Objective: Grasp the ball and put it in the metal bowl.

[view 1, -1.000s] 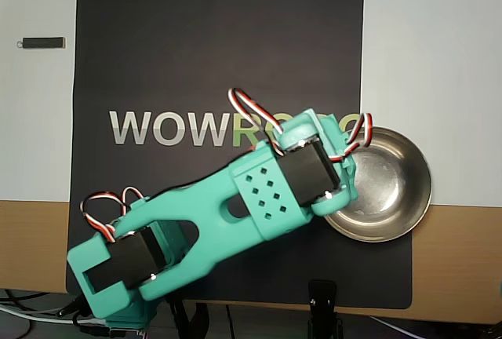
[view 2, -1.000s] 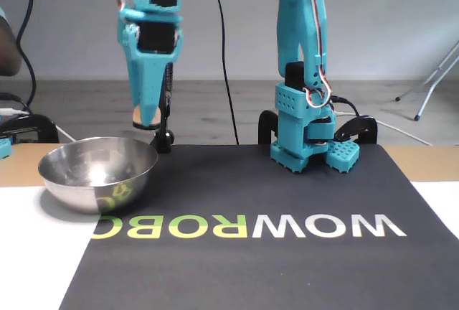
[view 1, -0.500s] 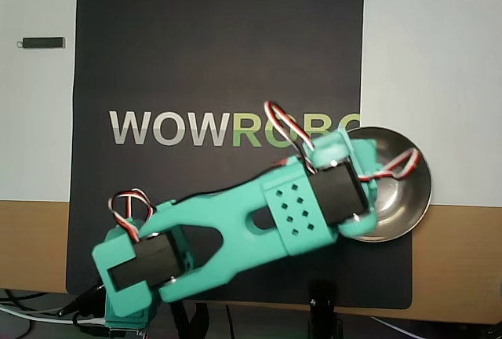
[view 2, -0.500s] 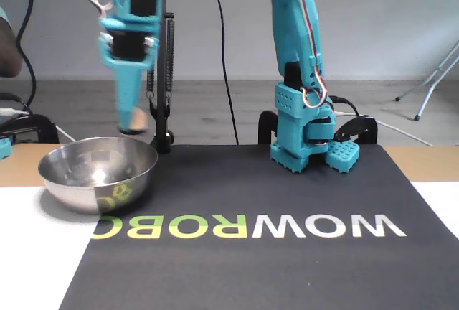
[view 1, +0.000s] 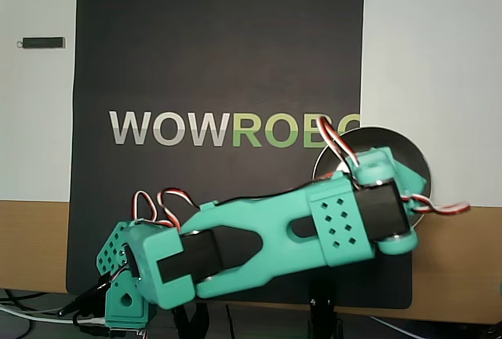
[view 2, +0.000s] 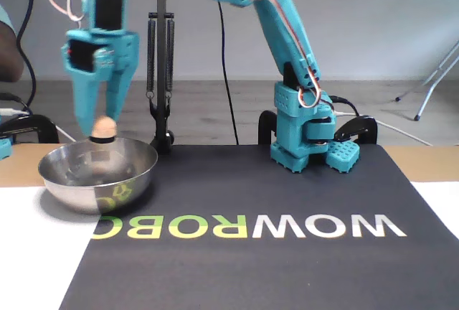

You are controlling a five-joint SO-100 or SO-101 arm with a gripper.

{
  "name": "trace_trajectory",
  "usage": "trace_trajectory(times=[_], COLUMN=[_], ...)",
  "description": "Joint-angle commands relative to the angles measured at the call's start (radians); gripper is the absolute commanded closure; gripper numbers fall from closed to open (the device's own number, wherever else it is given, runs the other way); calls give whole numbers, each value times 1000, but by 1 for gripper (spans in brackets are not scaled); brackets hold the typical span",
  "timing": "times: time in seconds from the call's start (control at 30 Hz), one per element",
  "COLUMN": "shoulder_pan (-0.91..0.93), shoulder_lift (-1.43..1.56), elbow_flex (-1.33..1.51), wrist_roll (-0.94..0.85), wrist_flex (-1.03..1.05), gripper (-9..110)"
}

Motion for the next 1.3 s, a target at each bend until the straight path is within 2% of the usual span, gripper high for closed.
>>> trace_trajectory(times=[0.0,0.33,1.27], shoulder_pan=[8,23,21], shoulder_lift=[-23,-123,-164], elbow_flex=[-84,-189,-187], wrist_roll=[52,195,186], wrist_flex=[-6,-6,-6], gripper=[70,69,69])
